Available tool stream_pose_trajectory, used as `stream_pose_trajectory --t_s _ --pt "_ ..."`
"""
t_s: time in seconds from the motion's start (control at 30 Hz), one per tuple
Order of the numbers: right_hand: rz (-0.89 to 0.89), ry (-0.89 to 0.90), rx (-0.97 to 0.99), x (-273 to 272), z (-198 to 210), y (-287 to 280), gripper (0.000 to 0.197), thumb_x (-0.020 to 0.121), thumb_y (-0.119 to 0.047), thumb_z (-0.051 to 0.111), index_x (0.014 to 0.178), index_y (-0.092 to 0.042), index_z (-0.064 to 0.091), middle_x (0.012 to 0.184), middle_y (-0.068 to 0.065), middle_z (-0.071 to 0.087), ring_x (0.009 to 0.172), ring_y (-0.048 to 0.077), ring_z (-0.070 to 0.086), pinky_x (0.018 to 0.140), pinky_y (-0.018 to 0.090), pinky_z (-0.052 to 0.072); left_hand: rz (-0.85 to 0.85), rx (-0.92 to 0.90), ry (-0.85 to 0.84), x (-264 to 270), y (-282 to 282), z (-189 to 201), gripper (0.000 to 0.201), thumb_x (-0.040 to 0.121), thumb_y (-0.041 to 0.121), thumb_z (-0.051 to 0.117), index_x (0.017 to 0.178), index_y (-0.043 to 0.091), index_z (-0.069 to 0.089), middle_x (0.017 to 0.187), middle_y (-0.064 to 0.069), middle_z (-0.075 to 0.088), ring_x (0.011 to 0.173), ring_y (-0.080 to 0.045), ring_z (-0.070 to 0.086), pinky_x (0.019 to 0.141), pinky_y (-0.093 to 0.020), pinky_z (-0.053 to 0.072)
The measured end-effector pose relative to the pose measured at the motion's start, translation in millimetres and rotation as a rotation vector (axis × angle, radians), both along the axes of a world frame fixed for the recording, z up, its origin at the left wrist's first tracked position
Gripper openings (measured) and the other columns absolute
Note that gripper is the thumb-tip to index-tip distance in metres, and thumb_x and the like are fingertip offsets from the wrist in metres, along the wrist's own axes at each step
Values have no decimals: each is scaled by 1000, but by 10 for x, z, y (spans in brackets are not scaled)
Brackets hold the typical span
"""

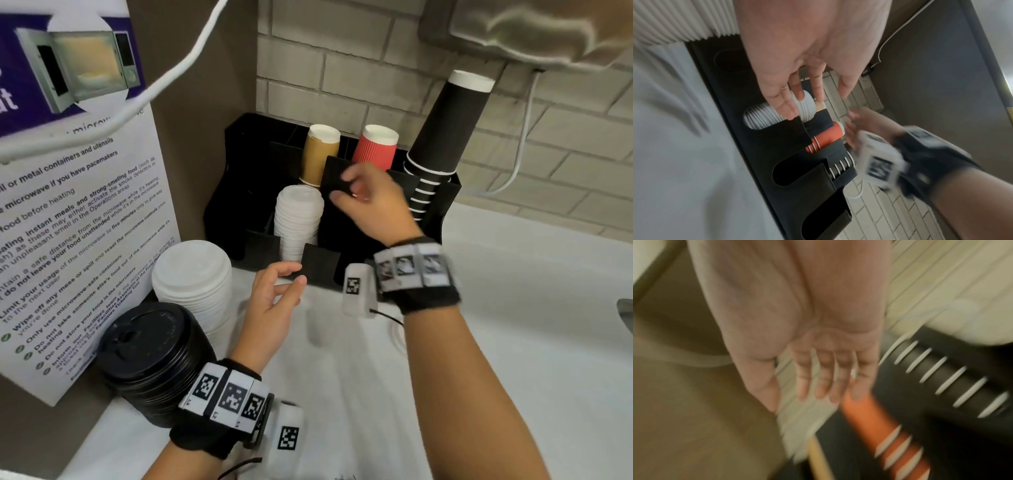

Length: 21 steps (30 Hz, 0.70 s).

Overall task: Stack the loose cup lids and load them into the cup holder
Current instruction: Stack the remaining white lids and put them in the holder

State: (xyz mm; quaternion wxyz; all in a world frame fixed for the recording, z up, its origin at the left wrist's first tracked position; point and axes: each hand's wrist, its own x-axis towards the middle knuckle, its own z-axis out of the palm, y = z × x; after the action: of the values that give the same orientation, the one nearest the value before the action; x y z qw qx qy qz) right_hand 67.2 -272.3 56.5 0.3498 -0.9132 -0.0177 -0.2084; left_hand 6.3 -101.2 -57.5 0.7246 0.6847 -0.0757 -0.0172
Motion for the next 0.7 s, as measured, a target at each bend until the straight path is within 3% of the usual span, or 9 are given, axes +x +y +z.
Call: stream_pose_trajectory --t_s 0.07,0.13,0.23,0.3,0.37,0.43,0.6,0.7 --pt "-122 68 72 -326 -17 -278 8 87 -25 64 91 -19 61 81 -7 60 75 8 54 63 10 39 -5 -2 3 7 5 1 17 96 17 57 110 24 62 124 -4 54 96 -10 60 84 -22 49" --pt "-180 281 30 -635 -126 -544 10 90 -31 59 88 -22 63 77 -11 61 74 8 56 61 13 40 -9 -5 -5 13 1 2 16 95 15 58 106 27 62 123 -4 54 92 -6 60 90 -28 50" --pt "-231 705 -99 -923 -419 -771 23 90 -38 59 108 -25 64 106 -4 63 93 14 58 74 23 40 -27 -10 -23 8 -37 16 19 94 13 59 101 30 63 118 -2 55 92 -5 60 94 -34 50" --pt "-290 873 -101 -1001 -602 -802 48 86 -38 66 130 -26 54 127 0 55 112 18 53 86 25 34 -48 -17 -28 -1 -79 30 21 94 10 59 101 30 63 116 -1 54 94 -7 60 96 -40 51" --pt "-324 934 -24 -1047 -735 -785 67 79 -31 75 139 -26 46 137 4 50 115 20 52 86 25 34 -72 -13 -35 -16 -116 34 22 94 10 59 101 29 63 118 -3 54 94 -8 61 97 -41 51" --pt "-340 958 -3 -1085 -842 -775 74 71 -24 81 137 -26 47 132 5 52 109 21 53 84 26 39 -91 -19 -44 -36 -148 34 21 94 9 59 102 28 62 119 -5 54 94 -8 61 96 -40 51" --pt "-362 1005 -160 -1082 -916 -673 70 68 -18 82 129 -28 49 126 8 43 116 34 50 94 47 49 -111 -19 -51 -63 -177 37 23 94 8 58 101 29 62 120 -5 54 93 -9 61 96 -40 51" --pt "-345 1024 -271 -1059 -942 -609 65 69 -20 80 125 -28 47 122 6 42 113 33 48 89 44 50 -114 -7 -46 -54 -177 39 22 94 9 59 102 29 62 119 -3 55 95 -9 60 96 -41 51"
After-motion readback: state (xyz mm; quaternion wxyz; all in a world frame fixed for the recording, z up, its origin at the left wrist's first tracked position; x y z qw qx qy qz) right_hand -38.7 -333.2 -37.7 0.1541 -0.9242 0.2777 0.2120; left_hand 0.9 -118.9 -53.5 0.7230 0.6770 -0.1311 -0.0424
